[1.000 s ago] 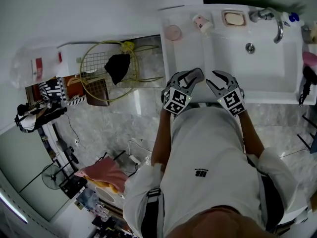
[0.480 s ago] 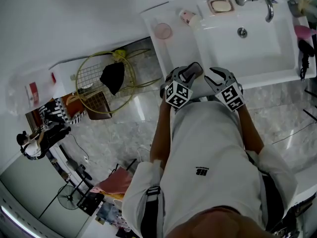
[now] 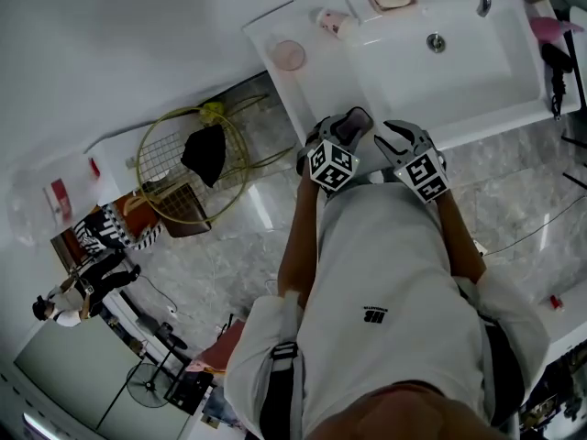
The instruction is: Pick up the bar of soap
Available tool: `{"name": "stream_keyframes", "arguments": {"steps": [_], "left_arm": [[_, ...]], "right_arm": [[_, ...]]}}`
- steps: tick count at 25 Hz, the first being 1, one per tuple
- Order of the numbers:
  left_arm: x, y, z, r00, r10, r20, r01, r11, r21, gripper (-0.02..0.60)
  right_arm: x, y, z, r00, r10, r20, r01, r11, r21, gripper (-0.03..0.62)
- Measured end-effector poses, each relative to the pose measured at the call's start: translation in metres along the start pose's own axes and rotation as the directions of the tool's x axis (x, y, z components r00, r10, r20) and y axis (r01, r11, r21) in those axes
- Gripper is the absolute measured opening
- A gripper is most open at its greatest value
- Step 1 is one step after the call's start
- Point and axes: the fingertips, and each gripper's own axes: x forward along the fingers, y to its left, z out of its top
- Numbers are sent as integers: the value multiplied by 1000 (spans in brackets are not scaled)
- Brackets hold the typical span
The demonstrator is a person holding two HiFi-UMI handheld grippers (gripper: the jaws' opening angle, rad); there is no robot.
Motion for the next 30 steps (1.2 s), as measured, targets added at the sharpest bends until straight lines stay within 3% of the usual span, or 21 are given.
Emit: {"name": "stream_keyframes", "arguments": {"steps": [13,23,30], "left_arm": [[14,-5,-8,997,-27,-72,28,1000,12,179],[25,-12,-11,977,-52,-206,58,998,24,189],[27,-11,-12,970,-51,-238,59,998,25,189]], "right_arm": [[-12,-3,-15,996,-84,0,84,994,70,158],[-17,-8,-22,995,-97,-1,96,990,100,155],[-15,-5,-22,996,-89,4,88,991,102,153]]}}
